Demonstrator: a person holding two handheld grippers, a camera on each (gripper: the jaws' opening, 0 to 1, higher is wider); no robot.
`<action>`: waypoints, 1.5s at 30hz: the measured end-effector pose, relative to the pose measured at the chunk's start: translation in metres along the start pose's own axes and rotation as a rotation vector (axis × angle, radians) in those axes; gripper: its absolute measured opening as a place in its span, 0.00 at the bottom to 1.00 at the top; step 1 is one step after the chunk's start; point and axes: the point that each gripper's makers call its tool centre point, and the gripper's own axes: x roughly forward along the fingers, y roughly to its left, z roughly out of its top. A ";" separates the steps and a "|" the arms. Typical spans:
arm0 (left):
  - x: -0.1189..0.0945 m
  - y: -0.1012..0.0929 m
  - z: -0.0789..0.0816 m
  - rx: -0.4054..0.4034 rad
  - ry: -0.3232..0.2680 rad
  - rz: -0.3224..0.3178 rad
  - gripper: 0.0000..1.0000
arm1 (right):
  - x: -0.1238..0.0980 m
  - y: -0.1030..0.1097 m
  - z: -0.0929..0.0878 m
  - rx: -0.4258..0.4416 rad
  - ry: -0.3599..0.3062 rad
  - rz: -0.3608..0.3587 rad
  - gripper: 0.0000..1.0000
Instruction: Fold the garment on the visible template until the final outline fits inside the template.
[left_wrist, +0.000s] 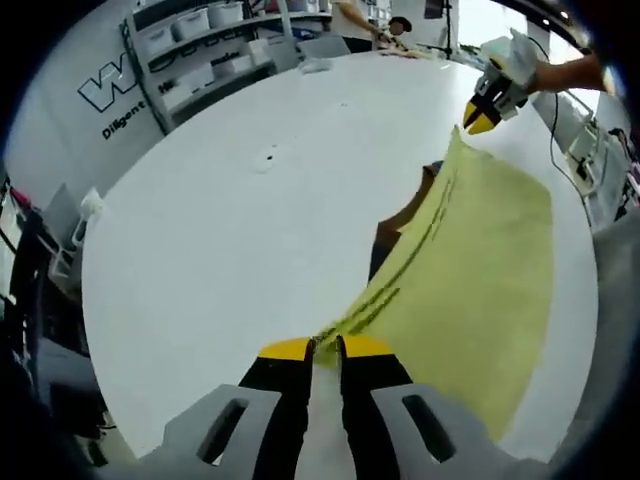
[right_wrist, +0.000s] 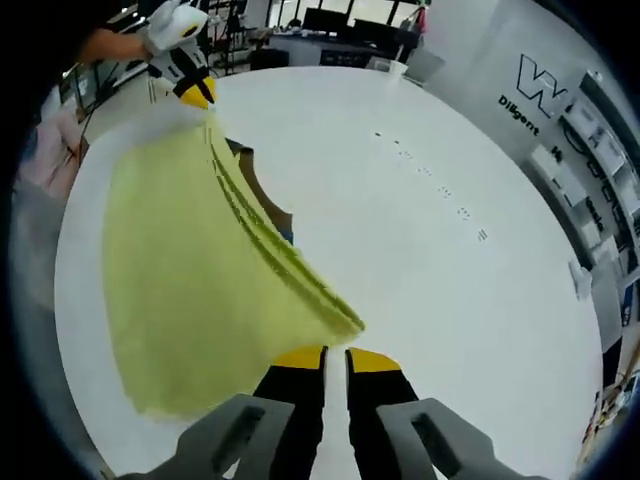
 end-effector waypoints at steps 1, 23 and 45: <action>0.000 0.003 -0.001 0.005 -0.001 0.013 0.17 | 0.000 0.001 0.000 0.004 -0.001 0.003 0.02; -0.018 0.003 -0.010 -0.022 -0.020 0.030 0.31 | -0.015 0.014 0.011 0.152 -0.100 0.041 0.32; -0.042 -0.016 -0.016 -0.064 -0.056 -0.005 0.62 | -0.040 0.048 -0.014 0.104 -0.099 0.078 0.51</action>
